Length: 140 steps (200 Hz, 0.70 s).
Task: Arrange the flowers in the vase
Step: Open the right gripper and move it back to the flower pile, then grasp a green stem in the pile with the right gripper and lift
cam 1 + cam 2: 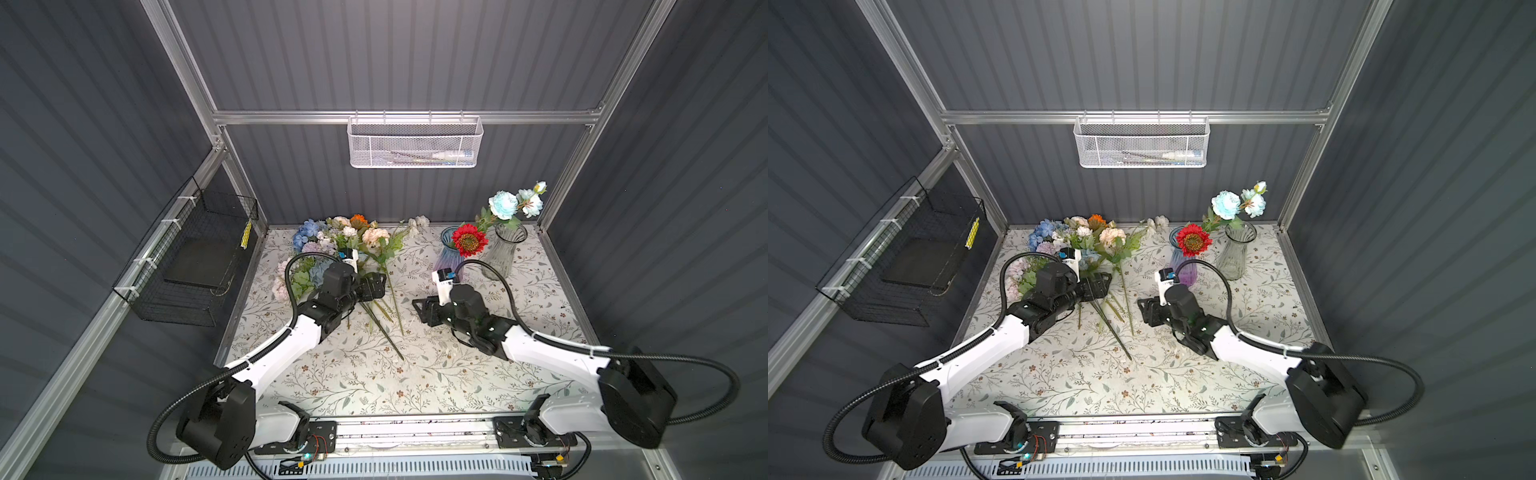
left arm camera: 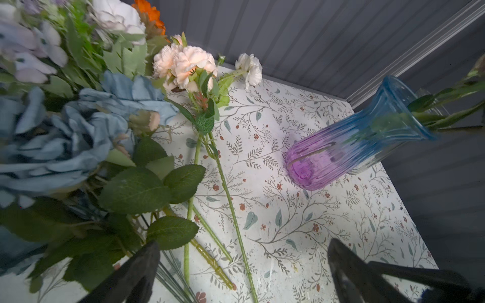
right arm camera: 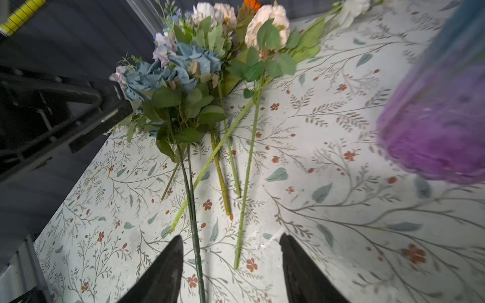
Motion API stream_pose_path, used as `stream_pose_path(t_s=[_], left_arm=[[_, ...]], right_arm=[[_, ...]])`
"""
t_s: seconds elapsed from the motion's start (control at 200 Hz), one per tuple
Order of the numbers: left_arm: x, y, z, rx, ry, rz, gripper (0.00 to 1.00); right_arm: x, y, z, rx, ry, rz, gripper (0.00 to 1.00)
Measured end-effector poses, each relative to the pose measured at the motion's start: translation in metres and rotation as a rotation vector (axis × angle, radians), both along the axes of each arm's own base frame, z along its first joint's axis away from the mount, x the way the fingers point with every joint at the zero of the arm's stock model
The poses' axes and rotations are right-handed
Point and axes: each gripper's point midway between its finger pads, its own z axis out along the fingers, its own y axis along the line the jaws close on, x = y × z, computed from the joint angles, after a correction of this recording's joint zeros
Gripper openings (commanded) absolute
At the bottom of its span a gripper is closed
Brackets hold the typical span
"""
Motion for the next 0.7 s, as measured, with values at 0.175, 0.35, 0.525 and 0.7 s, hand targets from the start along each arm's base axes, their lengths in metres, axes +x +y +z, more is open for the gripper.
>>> stream_pose_path(t_s=[0.175, 0.35, 0.525, 0.7], left_arm=[[0.001, 0.028, 0.0, -0.019, 0.001, 0.074, 1.0], [-0.002, 0.053, -0.009, -0.046, 0.025, 0.138, 1.0], [-0.005, 0.06, -0.016, -0.062, 0.047, 0.15, 1.0], [-0.005, 0.057, -0.015, -0.071, 0.044, 0.136, 1.0]], right_arm=[[0.026, 0.041, -0.02, -0.036, 0.059, -0.013, 0.58], [0.06, 0.055, -0.039, -0.12, 0.076, -0.083, 0.57], [0.083, 0.058, -0.064, -0.212, 0.1, -0.125, 0.54], [0.094, 0.061, -0.092, -0.272, 0.147, -0.127, 0.47]])
